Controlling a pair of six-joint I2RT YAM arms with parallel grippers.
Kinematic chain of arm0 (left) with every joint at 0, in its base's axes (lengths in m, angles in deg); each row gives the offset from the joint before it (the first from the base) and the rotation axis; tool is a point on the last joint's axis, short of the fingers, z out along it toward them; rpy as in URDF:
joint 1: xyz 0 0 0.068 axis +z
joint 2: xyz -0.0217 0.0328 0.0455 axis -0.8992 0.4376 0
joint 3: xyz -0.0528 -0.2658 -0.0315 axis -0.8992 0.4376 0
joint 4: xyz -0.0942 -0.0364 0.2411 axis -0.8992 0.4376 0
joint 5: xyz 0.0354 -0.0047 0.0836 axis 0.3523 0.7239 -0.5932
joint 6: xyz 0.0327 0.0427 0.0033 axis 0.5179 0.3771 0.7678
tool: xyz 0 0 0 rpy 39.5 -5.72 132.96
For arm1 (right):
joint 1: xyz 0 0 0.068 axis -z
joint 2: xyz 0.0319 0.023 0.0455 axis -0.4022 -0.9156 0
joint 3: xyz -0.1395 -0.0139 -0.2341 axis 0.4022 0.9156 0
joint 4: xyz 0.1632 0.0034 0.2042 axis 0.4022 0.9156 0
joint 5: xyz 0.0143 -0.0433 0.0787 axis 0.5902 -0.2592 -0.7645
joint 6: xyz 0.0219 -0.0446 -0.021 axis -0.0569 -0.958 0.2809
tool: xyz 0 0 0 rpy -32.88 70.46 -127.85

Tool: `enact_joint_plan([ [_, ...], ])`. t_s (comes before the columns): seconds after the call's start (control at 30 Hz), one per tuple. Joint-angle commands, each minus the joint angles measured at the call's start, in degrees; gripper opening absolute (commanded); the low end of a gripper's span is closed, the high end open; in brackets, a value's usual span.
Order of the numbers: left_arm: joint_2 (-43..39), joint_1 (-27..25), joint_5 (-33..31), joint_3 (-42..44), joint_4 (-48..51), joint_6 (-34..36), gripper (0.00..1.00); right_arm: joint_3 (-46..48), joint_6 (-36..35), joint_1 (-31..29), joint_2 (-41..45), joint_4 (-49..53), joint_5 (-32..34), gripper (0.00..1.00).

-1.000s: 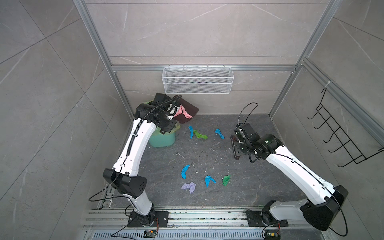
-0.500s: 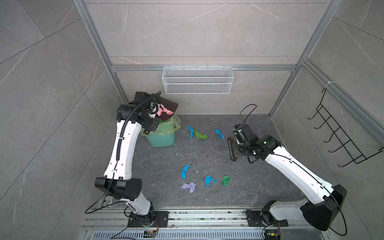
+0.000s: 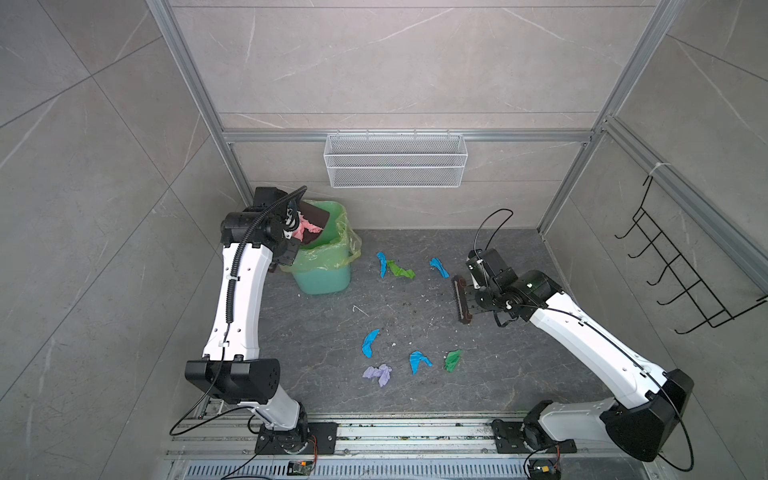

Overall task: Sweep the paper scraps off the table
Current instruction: 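Lift the dustpan with the left gripper and carry it over the green bin, then tip the dustpan with the left gripper to dump the pink scraps into the bin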

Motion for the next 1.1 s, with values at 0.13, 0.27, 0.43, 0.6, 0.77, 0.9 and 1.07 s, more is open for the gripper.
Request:
enact_joint_plan([
  [0.13, 2.14, 0.01, -11.57, -2.04, -3.30, 6.08, 0.00, 0.47, 0.31, 0.13, -0.04, -2.35, -0.58, 0.00],
  [0.27, 2.92, 0.06, -14.14, -1.70, -5.00, 9.51, 0.00, 0.49, 0.13, 0.18, -0.28, -2.68, -0.65, 0.00],
  [0.43, 2.66, -0.25, -16.49, 0.49, -8.93, 16.36, 0.00, 0.30, 0.13, 0.20, -0.76, -3.11, -1.09, 0.00],
  [0.6, 0.45, -0.90, -16.58, 4.68, -16.54, 24.19, 0.00, 0.41, 0.13, 0.19, -1.13, -3.58, -1.53, 0.00],
  [0.77, 0.07, -1.91, -22.16, 7.67, -21.87, 31.32, 0.00, 0.39, 0.05, 0.20, -1.39, -3.80, -1.99, 0.00],
  [0.9, -0.13, -2.14, -23.63, 8.57, -24.12, 33.05, 0.00, 0.23, -0.04, 0.18, -1.58, -3.92, -2.06, 0.00],
  [1.07, -1.20, -2.97, -25.72, 10.84, -29.90, 36.36, 0.00, 0.15, -0.24, 0.18, -1.67, -4.08, -2.41, 0.00],
])
